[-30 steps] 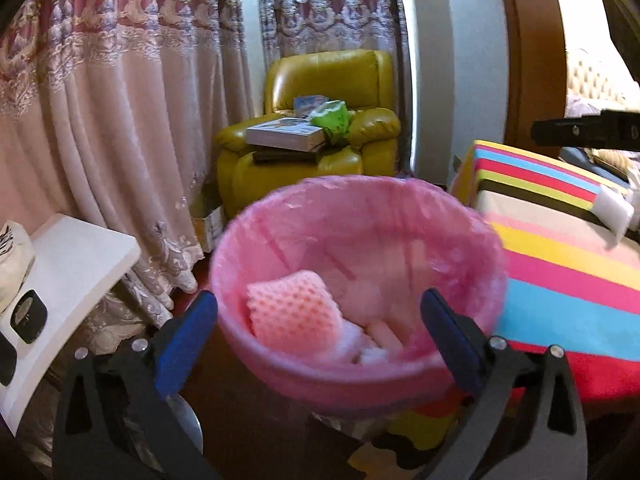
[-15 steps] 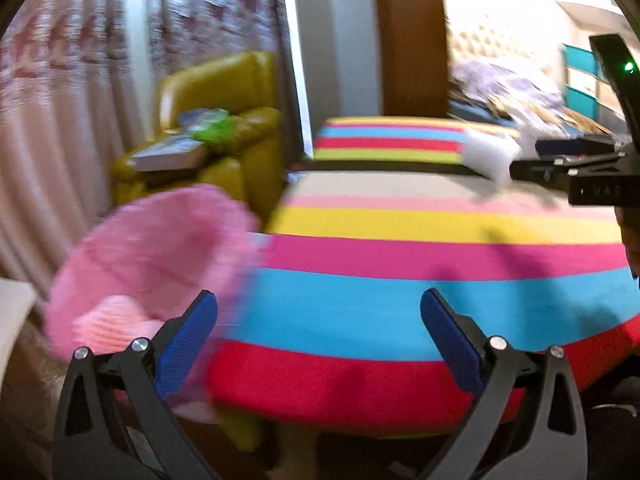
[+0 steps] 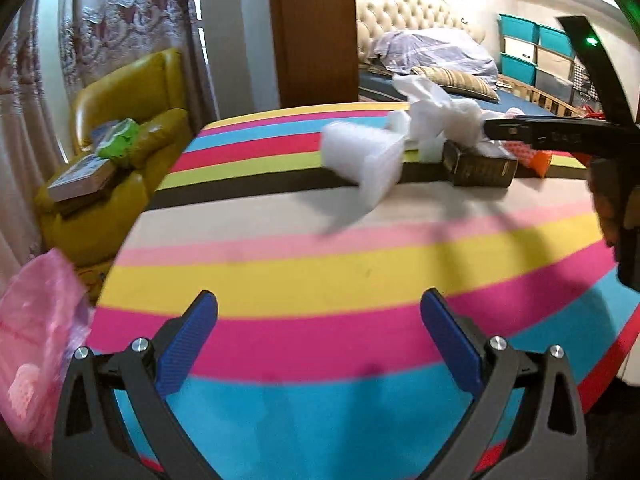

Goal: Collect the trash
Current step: 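Move both tools back over the table, then grasp the white wipe with the right tool while the left tool grasps the white foam block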

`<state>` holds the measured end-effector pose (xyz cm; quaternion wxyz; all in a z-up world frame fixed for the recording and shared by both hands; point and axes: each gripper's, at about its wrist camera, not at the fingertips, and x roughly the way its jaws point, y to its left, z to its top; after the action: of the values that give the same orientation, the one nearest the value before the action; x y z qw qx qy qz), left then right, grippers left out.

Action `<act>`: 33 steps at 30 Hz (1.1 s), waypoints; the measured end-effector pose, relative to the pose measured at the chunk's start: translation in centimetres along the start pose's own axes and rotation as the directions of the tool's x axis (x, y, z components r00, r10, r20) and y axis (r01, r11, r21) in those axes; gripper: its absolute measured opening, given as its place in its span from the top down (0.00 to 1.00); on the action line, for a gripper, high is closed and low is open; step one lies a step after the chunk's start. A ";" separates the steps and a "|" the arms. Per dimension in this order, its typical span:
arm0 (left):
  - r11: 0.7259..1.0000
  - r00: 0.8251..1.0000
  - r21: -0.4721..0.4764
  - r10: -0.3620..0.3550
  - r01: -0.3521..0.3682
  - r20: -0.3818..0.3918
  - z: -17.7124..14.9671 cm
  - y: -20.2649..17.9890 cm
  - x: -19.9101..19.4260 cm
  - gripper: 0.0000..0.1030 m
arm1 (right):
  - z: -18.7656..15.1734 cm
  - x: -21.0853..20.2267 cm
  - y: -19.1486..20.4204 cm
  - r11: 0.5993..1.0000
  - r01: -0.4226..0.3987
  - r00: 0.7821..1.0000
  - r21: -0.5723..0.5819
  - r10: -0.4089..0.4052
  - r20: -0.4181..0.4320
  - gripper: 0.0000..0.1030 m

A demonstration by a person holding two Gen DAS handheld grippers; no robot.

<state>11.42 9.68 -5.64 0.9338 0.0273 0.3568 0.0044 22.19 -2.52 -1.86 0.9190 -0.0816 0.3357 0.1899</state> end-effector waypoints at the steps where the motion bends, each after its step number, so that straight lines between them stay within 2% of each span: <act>1: 1.000 1.000 0.002 -0.006 0.006 -0.005 0.5 -0.4 0.5 0.04 | 0.5 0.7 0.1 1.000 0.003 1.000 -0.005 -0.003 -0.005 0.28; 6: 1.000 1.000 0.027 -0.002 0.003 -0.024 2.1 -1.8 2.6 0.04 | 2.6 4.0 1.2 0.999 0.011 0.999 -0.040 -0.013 -0.039 0.29; 7: 1.000 1.000 0.029 -0.001 0.002 -0.031 2.2 -1.9 3.0 0.04 | 2.8 4.3 1.5 0.999 0.013 0.999 -0.046 -0.016 -0.043 0.34; 8: 1.000 0.999 0.029 0.001 0.001 -0.038 2.3 -1.9 3.4 0.04 | 2.8 4.4 1.7 0.998 0.019 0.999 -0.054 -0.022 -0.043 0.51; 9: 1.000 0.999 0.026 0.001 0.000 -0.044 2.2 -1.6 3.3 0.04 | 2.8 4.3 1.7 0.998 0.019 0.999 -0.054 -0.022 -0.044 0.56; 12: 1.000 0.998 -0.002 -0.003 0.003 -0.056 2.5 -1.4 3.9 0.04 | 2.2 3.0 1.6 0.999 -0.011 1.000 -0.041 0.010 -0.025 0.57; 15: 0.999 0.998 -0.028 -0.020 0.018 -0.062 3.2 -1.4 4.4 0.04 | 1.0 0.6 1.2 0.998 0.023 0.999 -0.057 -0.021 0.029 0.61; 21: 0.995 0.995 -0.083 -0.064 0.058 -0.072 4.9 -2.2 5.9 0.04 | -2.6 -3.9 -1.6 0.998 0.058 0.993 0.024 -0.060 0.101 0.61; 24: 0.994 0.997 -0.104 -0.042 0.034 -0.072 6.1 -3.0 7.0 0.04 | -5.0 -5.2 -2.8 0.992 0.115 0.988 0.048 -0.120 0.102 0.62; 28: 0.992 0.997 -0.124 0.005 -0.014 -0.073 8.1 -3.9 8.6 0.04 | -7.6 -5.7 -5.1 0.983 0.148 0.986 0.111 -0.155 0.057 0.61; 30: 0.988 0.997 -0.149 0.027 -0.038 -0.069 9.4 -4.2 9.5 0.04 | -8.0 -6.2 -6.4 0.977 0.140 0.988 0.162 -0.149 0.050 0.61; 33: 0.983 0.994 -0.170 0.054 -0.069 -0.090 10.8 -4.6 11.0 0.05 | -8.3 -6.3 -7.0 0.970 0.175 0.982 0.171 -0.184 0.040 0.61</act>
<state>26.76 4.89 -5.22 0.9159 -0.0431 0.3936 0.0654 15.76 -13.08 -3.94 0.9449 -0.0293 0.3161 0.0795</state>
